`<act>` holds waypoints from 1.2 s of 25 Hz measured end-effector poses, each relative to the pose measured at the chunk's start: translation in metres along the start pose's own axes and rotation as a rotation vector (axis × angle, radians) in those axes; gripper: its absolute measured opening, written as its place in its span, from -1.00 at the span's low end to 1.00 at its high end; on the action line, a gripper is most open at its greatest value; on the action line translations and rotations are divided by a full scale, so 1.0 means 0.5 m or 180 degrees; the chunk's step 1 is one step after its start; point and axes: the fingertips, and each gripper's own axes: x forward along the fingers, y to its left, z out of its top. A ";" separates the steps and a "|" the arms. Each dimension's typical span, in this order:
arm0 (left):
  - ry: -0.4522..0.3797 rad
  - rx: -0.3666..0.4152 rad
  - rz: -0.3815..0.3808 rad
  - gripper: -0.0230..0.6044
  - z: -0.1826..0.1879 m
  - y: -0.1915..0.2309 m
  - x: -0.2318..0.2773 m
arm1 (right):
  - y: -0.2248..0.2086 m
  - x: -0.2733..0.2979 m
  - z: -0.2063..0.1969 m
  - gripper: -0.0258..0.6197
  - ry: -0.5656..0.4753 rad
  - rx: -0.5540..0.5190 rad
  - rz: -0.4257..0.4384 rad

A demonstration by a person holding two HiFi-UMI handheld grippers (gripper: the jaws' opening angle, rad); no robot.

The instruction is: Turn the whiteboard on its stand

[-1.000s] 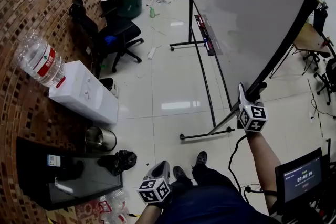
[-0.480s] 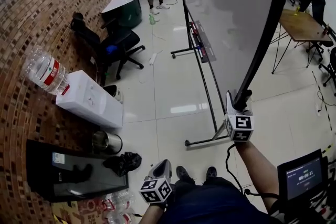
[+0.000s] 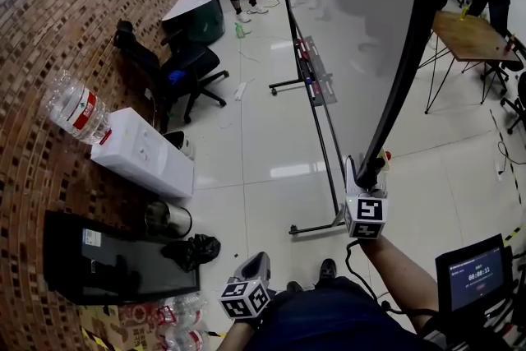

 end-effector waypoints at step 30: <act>-0.0052 -0.0052 -0.0082 -0.91 -0.114 0.003 -0.151 | 0.040 -0.246 -0.024 -0.63 -0.0025 0.0020 -0.0076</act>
